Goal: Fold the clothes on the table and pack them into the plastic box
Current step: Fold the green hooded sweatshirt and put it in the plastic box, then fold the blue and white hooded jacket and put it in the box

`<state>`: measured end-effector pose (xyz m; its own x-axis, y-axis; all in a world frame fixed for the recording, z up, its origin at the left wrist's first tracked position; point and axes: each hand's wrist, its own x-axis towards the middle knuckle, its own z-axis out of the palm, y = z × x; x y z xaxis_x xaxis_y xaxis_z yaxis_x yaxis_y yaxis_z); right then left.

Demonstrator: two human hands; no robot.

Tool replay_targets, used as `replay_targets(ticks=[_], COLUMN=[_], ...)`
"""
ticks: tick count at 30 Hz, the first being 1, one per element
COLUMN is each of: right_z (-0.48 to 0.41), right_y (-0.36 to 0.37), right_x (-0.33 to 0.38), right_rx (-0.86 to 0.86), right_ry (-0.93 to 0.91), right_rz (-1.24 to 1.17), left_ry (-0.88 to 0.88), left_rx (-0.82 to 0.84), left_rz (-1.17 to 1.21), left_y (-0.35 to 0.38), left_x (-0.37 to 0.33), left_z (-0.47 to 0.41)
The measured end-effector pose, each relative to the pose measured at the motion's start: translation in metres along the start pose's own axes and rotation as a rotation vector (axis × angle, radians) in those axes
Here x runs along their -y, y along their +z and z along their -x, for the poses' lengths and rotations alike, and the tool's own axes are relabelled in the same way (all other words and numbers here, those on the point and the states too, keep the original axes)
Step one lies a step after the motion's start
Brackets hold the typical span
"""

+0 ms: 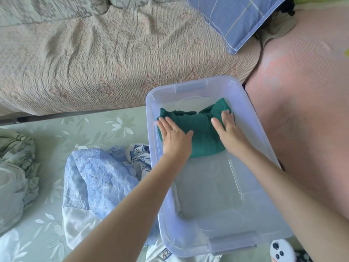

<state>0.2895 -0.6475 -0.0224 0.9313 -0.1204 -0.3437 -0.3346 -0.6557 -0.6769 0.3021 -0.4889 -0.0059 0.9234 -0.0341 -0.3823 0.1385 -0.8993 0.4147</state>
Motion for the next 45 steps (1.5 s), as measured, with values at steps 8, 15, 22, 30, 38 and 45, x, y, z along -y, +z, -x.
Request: replay_targets(ticks=[8, 15, 22, 30, 38, 45], right_z=[-0.020, 0.002, 0.008, 0.003, 0.038, 0.099], right_y=[0.002, -0.003, 0.017, 0.022, 0.005, 0.020], right_x=[-0.007, -0.010, -0.015, -0.013, 0.018, 0.104], right_rx=[0.061, 0.198, -0.001, -0.042, 0.064, -0.048], right_ry=[0.035, -0.107, -0.143, -0.102, -0.008, -0.142], right_rz=[0.143, 0.396, 0.593, 0.635, 0.304, 0.146], left_ry=[-0.032, 0.177, 0.188, 0.148, 0.251, 0.284], left_rx=[0.040, 0.104, 0.110, 0.148, 0.124, -0.359], left_rz=[-0.034, -0.171, -0.356, -0.433, -0.085, 0.313], left_y=[-0.009, -0.003, 0.008, 0.006, -0.038, -0.111], left_x=[0.010, 0.023, 0.017, 0.005, 0.010, 0.078], left_z=[-0.031, -0.001, -0.008, -0.019, 0.030, 0.097])
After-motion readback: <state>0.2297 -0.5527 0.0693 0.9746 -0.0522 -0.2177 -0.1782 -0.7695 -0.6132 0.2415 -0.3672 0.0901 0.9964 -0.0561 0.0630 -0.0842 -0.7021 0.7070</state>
